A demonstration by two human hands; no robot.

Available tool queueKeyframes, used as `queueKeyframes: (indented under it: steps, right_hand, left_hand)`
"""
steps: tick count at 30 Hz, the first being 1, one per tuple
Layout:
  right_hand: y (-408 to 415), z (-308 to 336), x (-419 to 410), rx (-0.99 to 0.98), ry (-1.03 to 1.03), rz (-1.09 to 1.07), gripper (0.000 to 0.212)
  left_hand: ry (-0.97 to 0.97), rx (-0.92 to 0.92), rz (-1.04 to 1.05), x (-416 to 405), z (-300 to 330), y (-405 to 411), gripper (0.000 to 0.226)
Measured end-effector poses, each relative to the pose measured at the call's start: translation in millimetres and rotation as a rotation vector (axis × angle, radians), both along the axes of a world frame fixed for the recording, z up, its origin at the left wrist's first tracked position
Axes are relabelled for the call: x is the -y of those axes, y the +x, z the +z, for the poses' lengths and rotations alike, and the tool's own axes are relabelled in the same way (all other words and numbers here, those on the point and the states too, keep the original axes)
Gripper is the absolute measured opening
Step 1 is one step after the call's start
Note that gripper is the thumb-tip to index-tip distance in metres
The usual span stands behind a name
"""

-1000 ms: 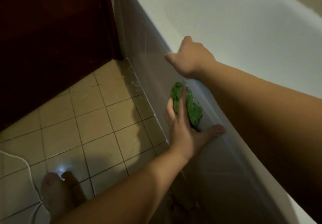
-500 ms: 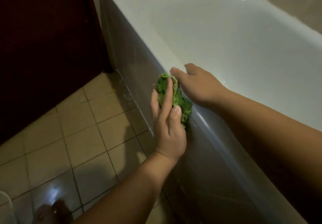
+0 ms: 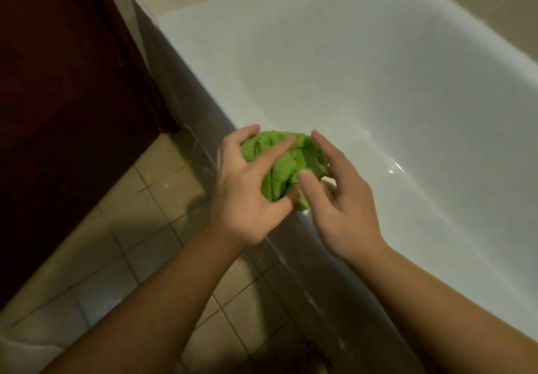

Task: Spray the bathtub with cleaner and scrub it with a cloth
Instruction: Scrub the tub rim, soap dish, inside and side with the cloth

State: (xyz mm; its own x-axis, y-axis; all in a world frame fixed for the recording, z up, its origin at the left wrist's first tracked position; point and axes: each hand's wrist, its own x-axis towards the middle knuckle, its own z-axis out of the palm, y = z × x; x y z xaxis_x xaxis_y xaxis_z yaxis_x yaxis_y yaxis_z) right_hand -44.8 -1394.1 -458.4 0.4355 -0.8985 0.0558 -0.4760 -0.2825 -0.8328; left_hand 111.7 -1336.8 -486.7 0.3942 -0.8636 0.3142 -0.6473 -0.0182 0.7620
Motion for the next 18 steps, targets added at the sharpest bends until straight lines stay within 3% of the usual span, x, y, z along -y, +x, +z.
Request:
queueKeyframes:
  steps: [3,6,9,15,18]
  right_hand:
    - [9.2,-5.8,-15.5,-0.183,-0.18,0.097,0.063]
    - [16.7,-11.8,-20.0,-0.302,-0.281,0.057,0.053]
    - [21.7,-19.1,-20.7,-0.287,-0.343,0.049,0.048]
    - [24.7,-10.6,-21.5,-0.222,-0.211,-0.195,0.034]
    - [16.1,-5.4,-27.9,-0.19,-0.083,-0.325,0.042]
  left_hand:
    - [0.145,-0.158,-0.135,1.8,8.6,26.7,0.1]
    - [0.267,-0.125,-0.381,6.8,16.7,56.7,0.091]
    - [0.29,-0.021,-0.524,23.5,26.7,82.1,0.079]
    - [0.352,-0.151,-0.581,65.9,50.6,95.7,0.074]
    - [0.395,-0.18,-0.638,83.1,57.8,76.7,0.068]
